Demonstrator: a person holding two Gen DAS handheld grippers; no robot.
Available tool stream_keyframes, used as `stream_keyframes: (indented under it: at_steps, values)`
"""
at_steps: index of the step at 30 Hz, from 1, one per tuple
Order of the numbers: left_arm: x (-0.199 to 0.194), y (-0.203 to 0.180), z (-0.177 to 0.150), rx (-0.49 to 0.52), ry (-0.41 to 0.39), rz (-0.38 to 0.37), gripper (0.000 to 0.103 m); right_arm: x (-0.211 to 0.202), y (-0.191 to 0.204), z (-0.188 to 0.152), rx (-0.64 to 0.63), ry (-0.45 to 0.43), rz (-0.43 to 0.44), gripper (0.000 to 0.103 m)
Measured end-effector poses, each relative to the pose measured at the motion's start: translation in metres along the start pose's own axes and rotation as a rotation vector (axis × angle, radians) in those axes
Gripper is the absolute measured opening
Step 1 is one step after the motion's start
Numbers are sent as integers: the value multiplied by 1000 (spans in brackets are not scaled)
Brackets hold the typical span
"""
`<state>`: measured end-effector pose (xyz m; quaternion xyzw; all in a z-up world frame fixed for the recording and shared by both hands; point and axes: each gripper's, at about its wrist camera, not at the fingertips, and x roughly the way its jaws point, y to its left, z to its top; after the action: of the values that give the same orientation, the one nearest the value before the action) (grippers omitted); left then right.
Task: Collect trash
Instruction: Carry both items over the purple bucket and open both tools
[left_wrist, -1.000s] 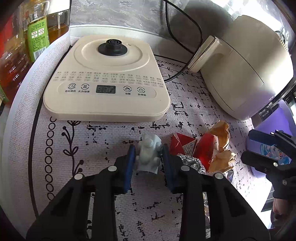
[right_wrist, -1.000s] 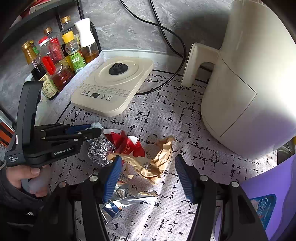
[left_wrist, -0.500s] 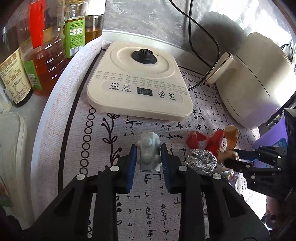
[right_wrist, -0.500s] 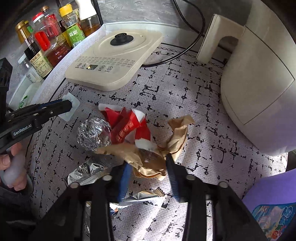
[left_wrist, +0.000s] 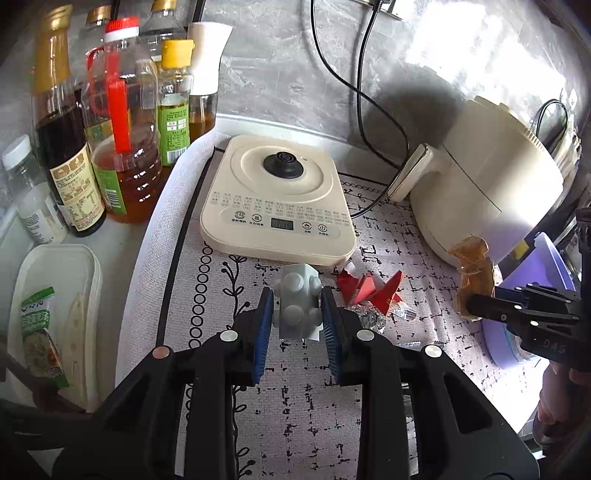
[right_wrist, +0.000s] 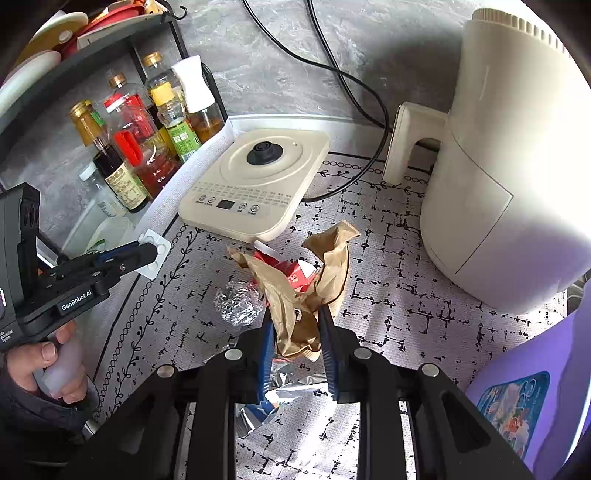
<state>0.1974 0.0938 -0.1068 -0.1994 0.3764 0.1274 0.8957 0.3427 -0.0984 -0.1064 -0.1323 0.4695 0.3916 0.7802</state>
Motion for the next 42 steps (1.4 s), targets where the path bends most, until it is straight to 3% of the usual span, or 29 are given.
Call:
stream_keyframes:
  at_steps: [7, 12, 18, 29, 38, 39, 40, 41, 42]
  values:
    - [-31, -11, -14, 24, -20, 37, 26, -29, 14, -10, -42, -75, 22, 24]
    - [-46, -11, -24, -15, -39, 55, 26, -46, 22, -10, -94, -115, 32, 24]
    - [-64, -18, -29, -15, -66, 80, 26, -87, 14, 1, -117, -226, 16, 24]
    - [-73, -50, -33, -1, -69, 95, 26, -164, -45, -10, -32, -392, -54, 25]
    - [-72, -112, -35, 97, -69, 71, 26, -190, -110, -51, 95, -427, -105, 26]
    - [-72, -118, -35, 106, -69, 68, 26, -191, -116, -56, 107, -432, -116, 30]
    - [-73, -125, -36, 116, -69, 62, 26, -193, -121, -61, 120, -439, -127, 48]
    - [-74, -133, -36, 128, -69, 56, 26, -194, -127, -66, 137, -447, -135, 56]
    - [-74, -140, -36, 142, -71, 49, 26, -196, -133, -71, 152, -457, -136, 59]
